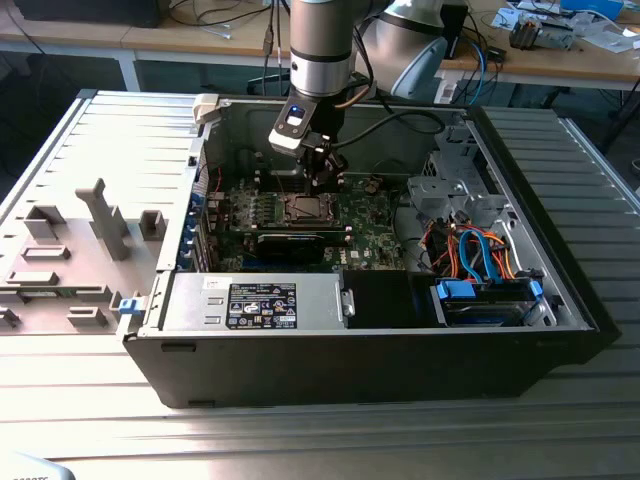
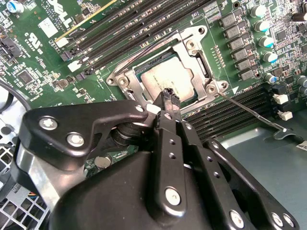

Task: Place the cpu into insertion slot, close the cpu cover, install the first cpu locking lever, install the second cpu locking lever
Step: 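Install the first cpu locking lever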

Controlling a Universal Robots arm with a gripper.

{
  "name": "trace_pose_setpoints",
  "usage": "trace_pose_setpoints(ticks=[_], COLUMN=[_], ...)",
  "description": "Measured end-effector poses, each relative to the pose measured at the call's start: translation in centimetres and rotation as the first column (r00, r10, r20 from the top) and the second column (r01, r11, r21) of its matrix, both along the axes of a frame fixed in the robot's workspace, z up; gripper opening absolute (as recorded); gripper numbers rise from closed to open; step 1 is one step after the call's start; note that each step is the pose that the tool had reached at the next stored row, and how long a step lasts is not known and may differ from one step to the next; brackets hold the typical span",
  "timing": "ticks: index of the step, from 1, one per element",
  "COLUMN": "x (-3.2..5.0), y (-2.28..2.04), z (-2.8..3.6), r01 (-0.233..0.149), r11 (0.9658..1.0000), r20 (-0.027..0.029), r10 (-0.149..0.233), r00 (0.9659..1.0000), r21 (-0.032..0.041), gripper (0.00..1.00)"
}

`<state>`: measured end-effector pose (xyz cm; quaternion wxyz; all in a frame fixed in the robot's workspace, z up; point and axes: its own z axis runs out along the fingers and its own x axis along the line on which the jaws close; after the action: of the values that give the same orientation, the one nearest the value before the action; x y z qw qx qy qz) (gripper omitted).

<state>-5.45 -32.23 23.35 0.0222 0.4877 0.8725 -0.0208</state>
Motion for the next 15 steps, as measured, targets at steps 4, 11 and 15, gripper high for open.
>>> trace_pose_setpoints(ticks=[4,11,15], x=[0.00,0.00,0.00], y=[0.00,0.00,0.00], z=[0.00,-0.01,0.00], r01=[0.000,-0.009,-0.013], r11=[1.0000,1.0000,0.9999], r20=[0.0000,0.0000,0.0000], r10=[0.000,0.009,0.013], r00=[1.0000,1.0000,0.9999], r21=[0.0000,0.0001,0.0001], gripper=[0.11,0.11,0.11])
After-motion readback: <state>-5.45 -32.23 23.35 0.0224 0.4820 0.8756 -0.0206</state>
